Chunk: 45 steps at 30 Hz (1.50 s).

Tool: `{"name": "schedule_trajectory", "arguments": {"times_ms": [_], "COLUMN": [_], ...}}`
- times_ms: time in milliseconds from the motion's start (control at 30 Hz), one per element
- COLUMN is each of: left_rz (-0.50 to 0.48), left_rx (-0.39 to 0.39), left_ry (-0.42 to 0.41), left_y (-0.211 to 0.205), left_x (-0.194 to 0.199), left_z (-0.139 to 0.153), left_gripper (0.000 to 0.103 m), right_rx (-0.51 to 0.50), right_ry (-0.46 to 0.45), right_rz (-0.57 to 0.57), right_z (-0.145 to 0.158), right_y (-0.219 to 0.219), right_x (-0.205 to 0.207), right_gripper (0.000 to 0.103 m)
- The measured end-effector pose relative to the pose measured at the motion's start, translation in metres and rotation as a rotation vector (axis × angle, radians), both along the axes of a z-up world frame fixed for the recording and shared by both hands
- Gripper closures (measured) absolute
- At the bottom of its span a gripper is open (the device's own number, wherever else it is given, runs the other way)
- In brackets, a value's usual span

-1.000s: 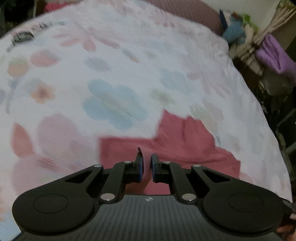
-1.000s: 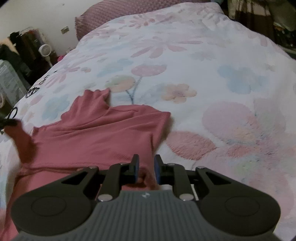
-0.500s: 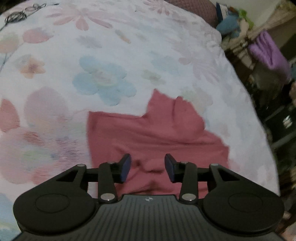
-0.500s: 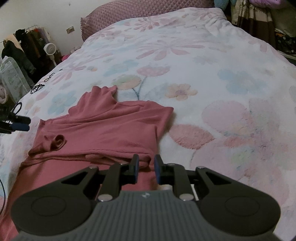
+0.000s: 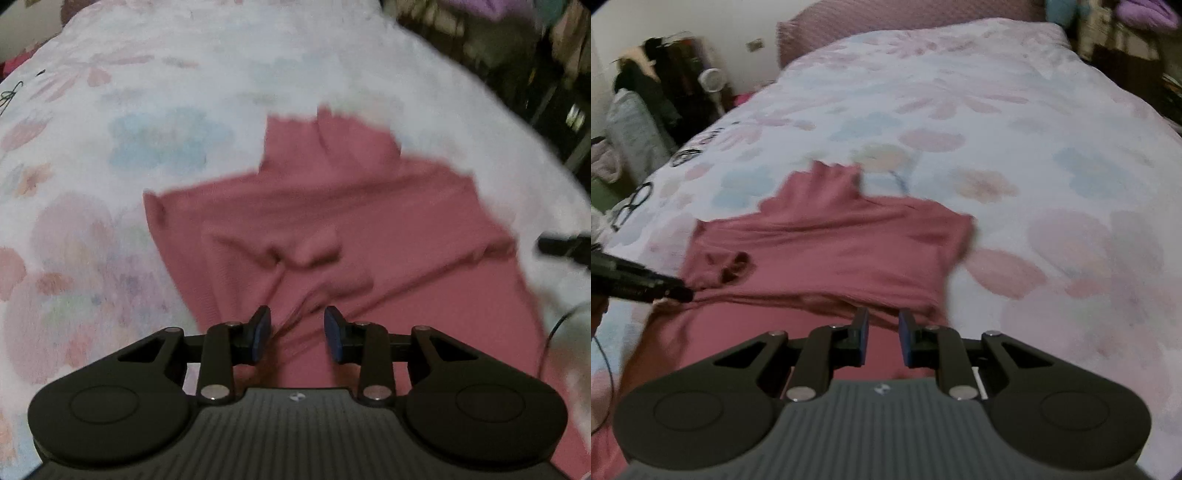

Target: Fold small clothes

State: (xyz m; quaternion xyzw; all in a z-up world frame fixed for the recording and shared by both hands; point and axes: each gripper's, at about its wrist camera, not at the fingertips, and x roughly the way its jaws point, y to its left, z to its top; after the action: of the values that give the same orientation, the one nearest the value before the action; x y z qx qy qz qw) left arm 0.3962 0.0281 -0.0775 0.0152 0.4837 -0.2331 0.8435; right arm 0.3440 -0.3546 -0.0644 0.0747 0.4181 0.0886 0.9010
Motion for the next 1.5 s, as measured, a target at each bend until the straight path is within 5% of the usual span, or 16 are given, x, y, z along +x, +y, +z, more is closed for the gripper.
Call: {"name": "schedule_trajectory", "arguments": {"times_ms": [233, 533, 733, 933, 1233, 1500], "left_rz": [0.012, 0.093, 0.154, 0.069, -0.035, -0.039], "left_rx": [-0.017, -0.121, -0.155, -0.167, -0.009, -0.013], "left_ry": [0.033, 0.023, 0.005, -0.001, 0.033, -0.037], "left_y": [0.005, 0.028, 0.038, 0.036, 0.018, 0.029], "left_x": [0.035, 0.057, 0.064, 0.042, 0.000, -0.046], "left_z": [-0.002, -0.029, -0.032, -0.017, -0.034, 0.028], "left_gripper": [0.072, 0.075, 0.076, 0.076, 0.076, 0.075], "right_rx": [0.097, 0.160, 0.054, 0.156, 0.054, 0.043], "right_ry": [0.002, 0.113, 0.067, 0.044, 0.079, 0.008], "right_rz": [0.155, 0.289, 0.094, 0.188, 0.232, 0.210], "right_z": [-0.002, -0.050, -0.069, -0.049, -0.061, 0.001], "right_y": [0.075, 0.163, 0.161, 0.152, 0.169, 0.138], "right_x": [0.053, 0.117, 0.142, 0.115, 0.067, 0.024], "right_gripper": [0.091, 0.095, 0.095, 0.094, 0.095, 0.093]}}
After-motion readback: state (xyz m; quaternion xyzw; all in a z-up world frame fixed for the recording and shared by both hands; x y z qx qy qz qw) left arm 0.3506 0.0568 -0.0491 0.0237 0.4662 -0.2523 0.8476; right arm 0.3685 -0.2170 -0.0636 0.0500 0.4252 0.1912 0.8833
